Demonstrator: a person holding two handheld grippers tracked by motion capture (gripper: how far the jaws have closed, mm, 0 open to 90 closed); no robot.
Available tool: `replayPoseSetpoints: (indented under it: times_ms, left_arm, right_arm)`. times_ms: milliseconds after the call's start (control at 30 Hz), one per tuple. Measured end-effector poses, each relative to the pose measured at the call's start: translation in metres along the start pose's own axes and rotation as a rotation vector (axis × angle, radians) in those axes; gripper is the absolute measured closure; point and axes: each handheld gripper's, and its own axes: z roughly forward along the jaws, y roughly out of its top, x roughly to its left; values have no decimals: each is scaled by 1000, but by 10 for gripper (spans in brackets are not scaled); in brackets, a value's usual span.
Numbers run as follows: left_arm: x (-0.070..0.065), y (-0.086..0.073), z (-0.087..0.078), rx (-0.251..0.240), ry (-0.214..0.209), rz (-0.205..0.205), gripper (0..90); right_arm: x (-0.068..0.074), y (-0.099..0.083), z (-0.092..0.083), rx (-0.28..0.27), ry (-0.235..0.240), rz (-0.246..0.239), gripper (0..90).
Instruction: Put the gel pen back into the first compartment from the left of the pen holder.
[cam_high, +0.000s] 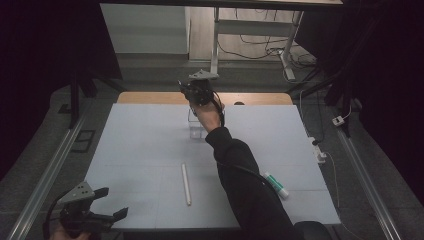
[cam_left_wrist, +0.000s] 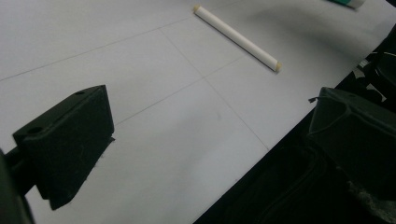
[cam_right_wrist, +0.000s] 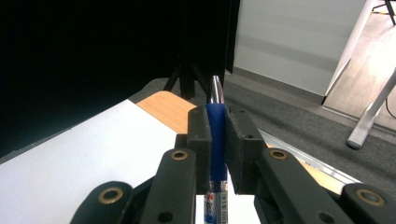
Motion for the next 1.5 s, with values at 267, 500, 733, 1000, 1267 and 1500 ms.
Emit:
replayPoseSetpoints:
  times_ms: [267,500,733,1000,1267,1500]
  left_arm:
    - [0,0,0,0,-1,0,0]
    - [0,0,0,4,0,3,0]
    - [0,0,0,5,0,2,0]
    - [-1,0,1,7,1,4,0]
    - [-1,0,1,8,1,2,0]
    - [-1,1,1,11,3,3,0]
  right_arm:
    - [0,-7,5,10,-2,8,801]
    - [-1,-14,6,27,10,11,800]
    - [-4,-23,5,38,41,28,798]
    - [-3,-28,2,71,57,16,723]
    - [-8,-21,-10,96,71,2,539]
    - [-8,-15,-25,141,96,-33,425]
